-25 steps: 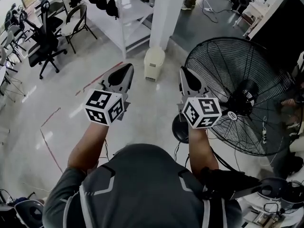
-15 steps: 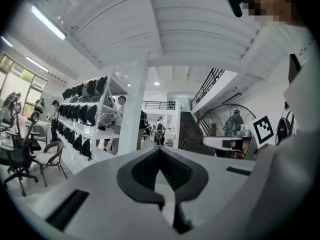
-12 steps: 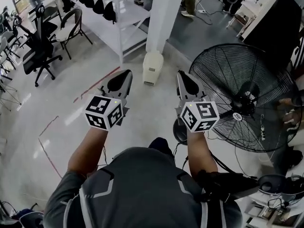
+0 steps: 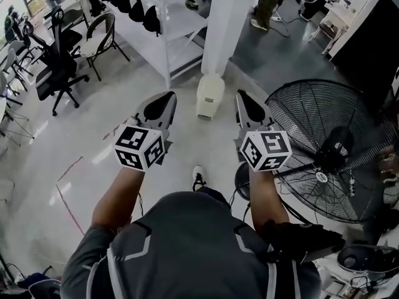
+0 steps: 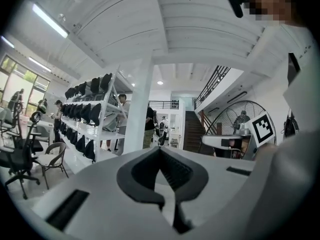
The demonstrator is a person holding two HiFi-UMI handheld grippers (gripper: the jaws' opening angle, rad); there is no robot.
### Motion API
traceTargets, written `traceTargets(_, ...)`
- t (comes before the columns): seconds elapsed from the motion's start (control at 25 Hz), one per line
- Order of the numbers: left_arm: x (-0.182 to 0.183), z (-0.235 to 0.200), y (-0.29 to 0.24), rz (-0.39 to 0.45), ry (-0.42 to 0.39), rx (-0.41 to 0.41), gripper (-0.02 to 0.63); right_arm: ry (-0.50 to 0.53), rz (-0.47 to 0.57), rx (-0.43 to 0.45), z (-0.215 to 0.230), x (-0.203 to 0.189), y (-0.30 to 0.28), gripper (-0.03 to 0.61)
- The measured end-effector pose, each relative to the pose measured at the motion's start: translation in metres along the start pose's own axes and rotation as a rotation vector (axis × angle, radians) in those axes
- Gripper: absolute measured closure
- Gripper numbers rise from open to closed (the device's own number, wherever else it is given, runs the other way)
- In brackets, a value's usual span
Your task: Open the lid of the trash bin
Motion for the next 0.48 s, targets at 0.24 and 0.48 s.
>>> traceTargets(0.24, 0.01, -0.026, -0.055, -0.008, -0.019, 0.013, 0.606, -0.007, 0.003, 0.008, 0.035, 0.012, -0.048, 0.552)
traceTargets(0.48, 0.011, -0.035, -0.115, -0.023, -0.034, -0.002, 0.606, -0.027, 0.016, -0.014, 0.086, 0.021, -0.079, 0.551)
Point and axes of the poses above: the fingertips, and each gripper's own axes: y backward along the fingers, z to its right, x out of its top, the point moved 6 cm from there along y, backward along the fingers, and after that the axes turned 13 degrees about -y, right-handed, at the moved point
